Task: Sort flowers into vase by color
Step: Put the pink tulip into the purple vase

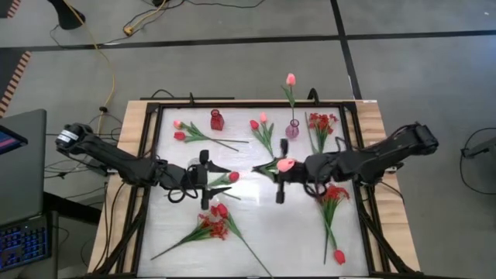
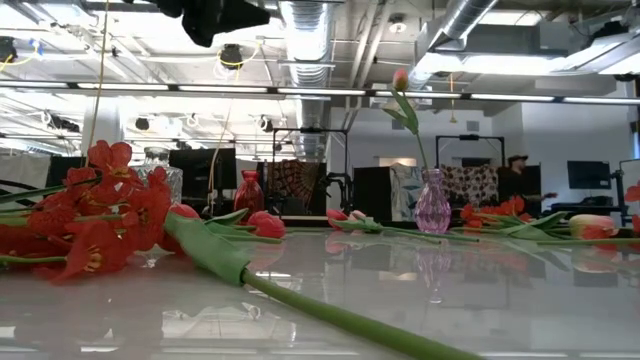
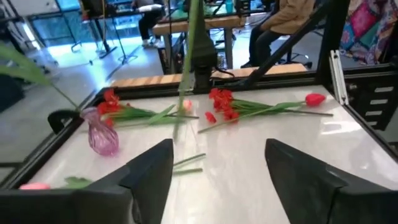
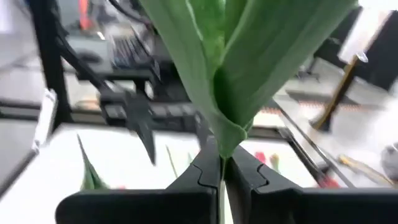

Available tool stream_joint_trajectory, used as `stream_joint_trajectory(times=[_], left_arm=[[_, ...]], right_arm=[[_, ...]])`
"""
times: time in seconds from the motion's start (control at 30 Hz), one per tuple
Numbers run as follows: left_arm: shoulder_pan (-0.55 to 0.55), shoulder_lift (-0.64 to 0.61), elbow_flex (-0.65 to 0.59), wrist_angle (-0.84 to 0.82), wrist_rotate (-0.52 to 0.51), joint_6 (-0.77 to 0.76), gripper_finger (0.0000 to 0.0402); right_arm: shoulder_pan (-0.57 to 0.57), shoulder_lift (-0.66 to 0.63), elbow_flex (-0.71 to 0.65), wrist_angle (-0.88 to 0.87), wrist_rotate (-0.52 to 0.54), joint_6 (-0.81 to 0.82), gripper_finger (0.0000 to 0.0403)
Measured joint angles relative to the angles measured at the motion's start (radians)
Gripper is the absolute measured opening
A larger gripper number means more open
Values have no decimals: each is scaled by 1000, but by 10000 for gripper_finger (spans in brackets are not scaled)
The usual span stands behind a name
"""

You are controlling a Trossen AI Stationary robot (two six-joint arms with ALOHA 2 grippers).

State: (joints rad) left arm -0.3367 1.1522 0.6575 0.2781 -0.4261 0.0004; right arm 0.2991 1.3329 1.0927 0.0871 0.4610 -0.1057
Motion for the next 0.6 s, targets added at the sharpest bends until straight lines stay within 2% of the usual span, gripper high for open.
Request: stream_joint_trajectory(times=[0.13,0.3,0.47,0.6], left_arm=[[0,-10,0,-27,0,-37,251],[0,-7,0,-66,1,-62,250],[0,-6,0,-82,1,-77,250],[0,-6,0,-83,1,-84,250]], right_arm=[[-23,-93,-10,-167,101,51,34],[-60,-224,-59,-273,191,100,29],[-122,-350,-145,-296,373,119,36],[-215,-416,-227,-245,399,144,30]])
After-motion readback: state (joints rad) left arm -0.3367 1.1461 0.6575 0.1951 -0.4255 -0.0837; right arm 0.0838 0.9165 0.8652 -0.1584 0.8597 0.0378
